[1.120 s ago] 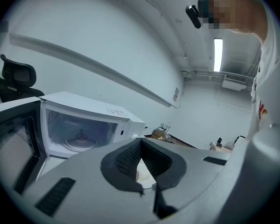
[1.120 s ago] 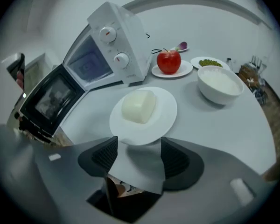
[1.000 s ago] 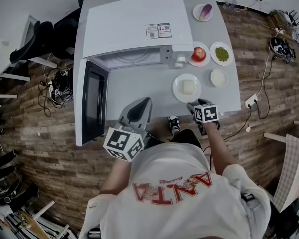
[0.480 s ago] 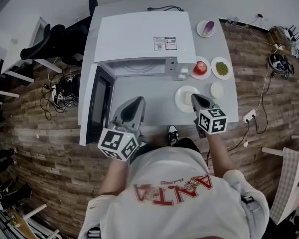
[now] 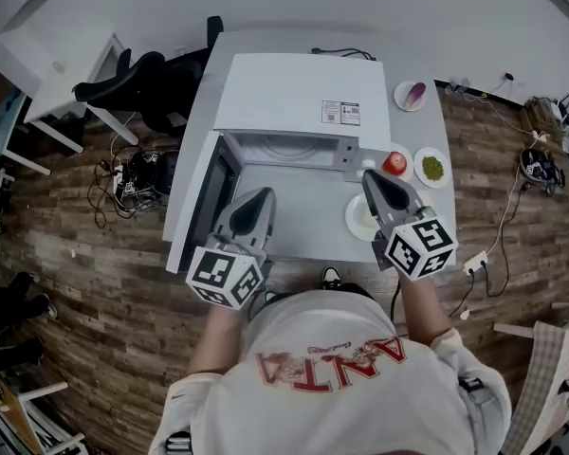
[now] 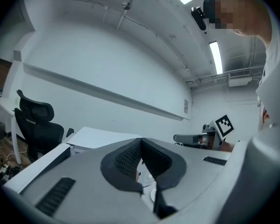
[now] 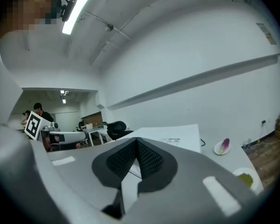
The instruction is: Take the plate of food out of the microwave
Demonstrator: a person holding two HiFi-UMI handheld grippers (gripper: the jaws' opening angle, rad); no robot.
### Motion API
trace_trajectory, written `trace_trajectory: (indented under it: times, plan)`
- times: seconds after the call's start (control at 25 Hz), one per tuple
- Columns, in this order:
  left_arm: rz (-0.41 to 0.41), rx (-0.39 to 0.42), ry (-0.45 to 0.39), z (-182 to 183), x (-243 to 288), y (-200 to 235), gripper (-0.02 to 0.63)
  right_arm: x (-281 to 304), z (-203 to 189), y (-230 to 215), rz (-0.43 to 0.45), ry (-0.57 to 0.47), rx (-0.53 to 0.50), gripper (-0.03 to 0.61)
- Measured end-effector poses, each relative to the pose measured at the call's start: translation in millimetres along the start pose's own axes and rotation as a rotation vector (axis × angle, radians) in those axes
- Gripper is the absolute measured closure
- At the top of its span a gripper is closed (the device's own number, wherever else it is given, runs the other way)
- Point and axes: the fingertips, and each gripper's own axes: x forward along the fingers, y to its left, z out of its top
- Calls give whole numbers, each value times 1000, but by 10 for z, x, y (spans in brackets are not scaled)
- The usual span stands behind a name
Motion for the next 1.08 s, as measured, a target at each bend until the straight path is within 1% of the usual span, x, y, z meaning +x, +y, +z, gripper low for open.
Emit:
trace_trajectory:
  times: [0.16,0.28,0.68,1.08]
  plan:
    - [23,13,-21,111,-97,57,604,29,248,225,53,-35,-43,577]
    - [41,19,-32,173,-173,100,604,72,322,326,83,-47,-67,577]
    - [59,25,-43,258,-277,179,604,230,262,461,135,-32,-81,577]
    - [49,25,-41,260,-219,169,604,245,211,436,143,-26,-67,577]
